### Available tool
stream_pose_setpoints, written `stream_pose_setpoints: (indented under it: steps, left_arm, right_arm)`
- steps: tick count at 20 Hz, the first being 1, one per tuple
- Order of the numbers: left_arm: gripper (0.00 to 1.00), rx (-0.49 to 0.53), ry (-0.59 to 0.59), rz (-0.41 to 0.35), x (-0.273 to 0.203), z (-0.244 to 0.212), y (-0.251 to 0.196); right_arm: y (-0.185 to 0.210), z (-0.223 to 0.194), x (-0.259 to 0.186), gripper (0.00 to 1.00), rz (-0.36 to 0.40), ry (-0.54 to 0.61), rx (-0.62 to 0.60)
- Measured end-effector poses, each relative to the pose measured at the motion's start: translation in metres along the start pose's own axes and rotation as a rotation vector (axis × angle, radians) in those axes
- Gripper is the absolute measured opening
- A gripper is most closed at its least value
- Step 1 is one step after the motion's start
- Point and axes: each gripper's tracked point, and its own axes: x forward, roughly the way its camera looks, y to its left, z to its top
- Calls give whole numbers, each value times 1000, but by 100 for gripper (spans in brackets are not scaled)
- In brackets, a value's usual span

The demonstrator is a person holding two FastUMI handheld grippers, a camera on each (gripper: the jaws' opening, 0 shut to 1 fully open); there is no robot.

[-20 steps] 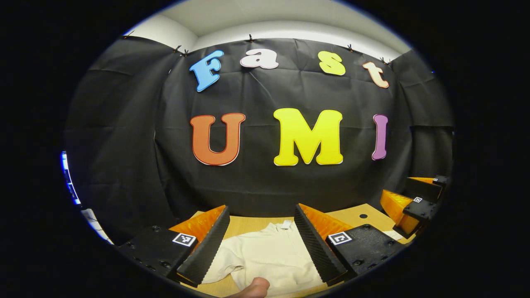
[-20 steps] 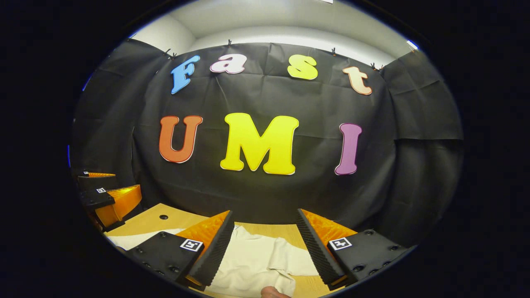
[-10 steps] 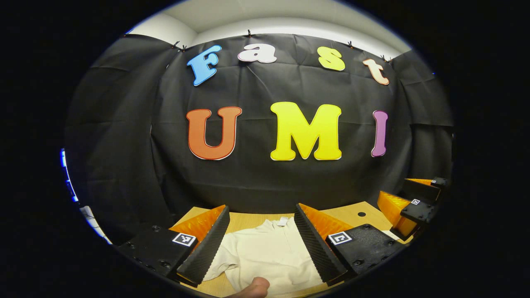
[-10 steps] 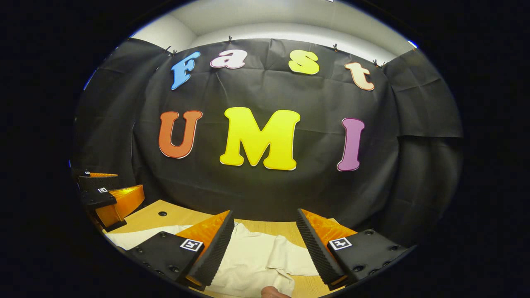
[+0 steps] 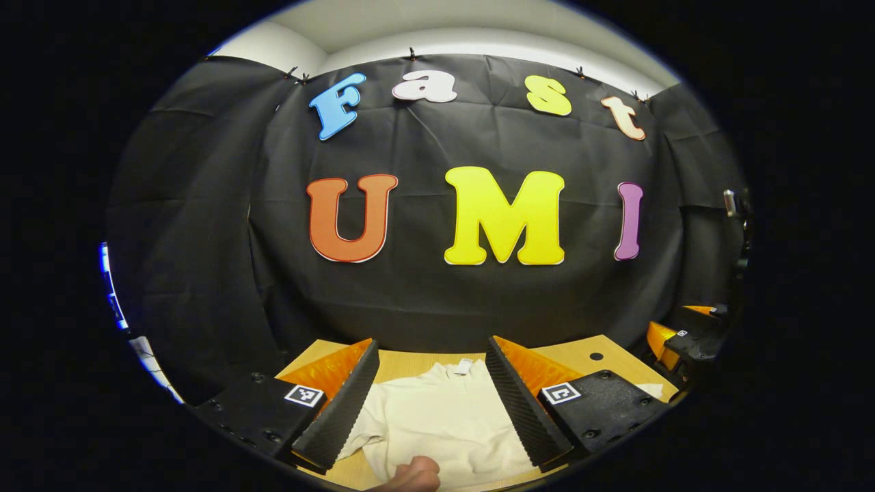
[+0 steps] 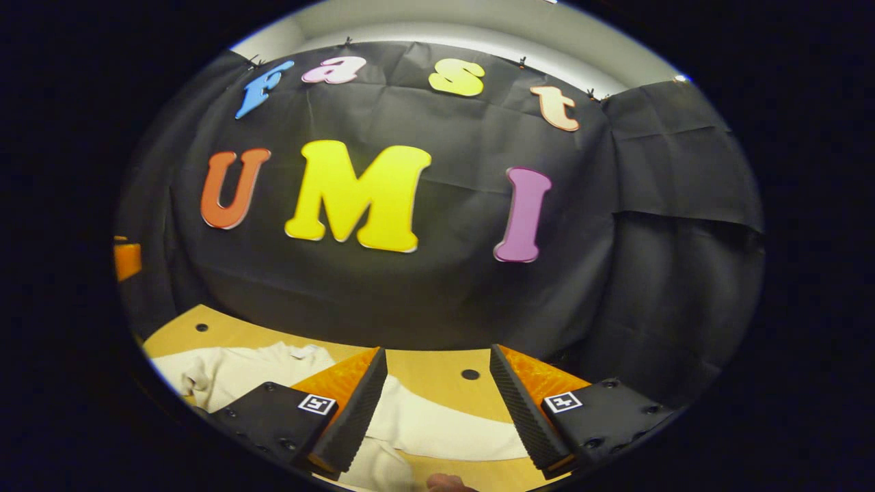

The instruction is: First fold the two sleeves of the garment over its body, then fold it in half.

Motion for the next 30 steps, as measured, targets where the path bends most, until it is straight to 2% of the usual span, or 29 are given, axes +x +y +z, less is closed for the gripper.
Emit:
stream_pose_setpoints:
  steps: [3, 6, 7, 8, 9, 14, 18, 21, 23, 24, 25, 27, 28, 30]
  left_arm:
    - [99, 18, 13, 49, -4, -3, 2]
    - [99, 21, 9, 93, -9, -1, -2]
    - [94, 21, 5, 111, -12, 0, -3]
    - [94, 17, -17, 160, -16, 6, 3]
    - [100, 17, -30, 191, -17, 10, 4]
    - [99, 12, -37, 207, -28, 11, -16]
    - [99, 22, -44, 235, -34, 14, -26]
    - [99, 50, -52, 218, -38, 19, -33]
    - [99, 101, -54, 238, -42, 24, -25]
    - [94, 115, -53, 237, -45, 25, -23]
    - [100, 119, -58, 234, -47, 29, -21]
    - [100, 113, -64, 224, -49, 32, -16]
    - [99, 113, -62, 230, -50, 31, -10]
    - [100, 105, -48, 242, -49, 28, 1]
  right_arm:
    - [-59, -56, 31, 94, -84, 109, -10]
    - [-114, -136, 50, 94, -159, 279, 20]
    - [-134, -162, 60, 95, -194, 324, 35]
    - [-151, -188, 67, 94, -219, 382, 44]
    - [-161, -207, 70, 94, -229, 427, 54]
    - [-177, -295, 77, 94, -221, 659, 70]
    - [-167, -334, 76, 94, -211, 814, 157]
    - [-172, -337, 78, 93, -222, 868, 193]
    - [-169, -339, 78, 93, -226, 911, 245]
    - [-165, -341, 78, 93, -210, 937, 291]
    - [-161, -339, 79, 80, -205, 958, 333]
    - [-155, -341, 78, 63, -203, 995, 372]
    - [-155, -345, 79, 63, -192, 1016, 365]
    - [-151, -344, 78, 52, -174, 1030, 363]
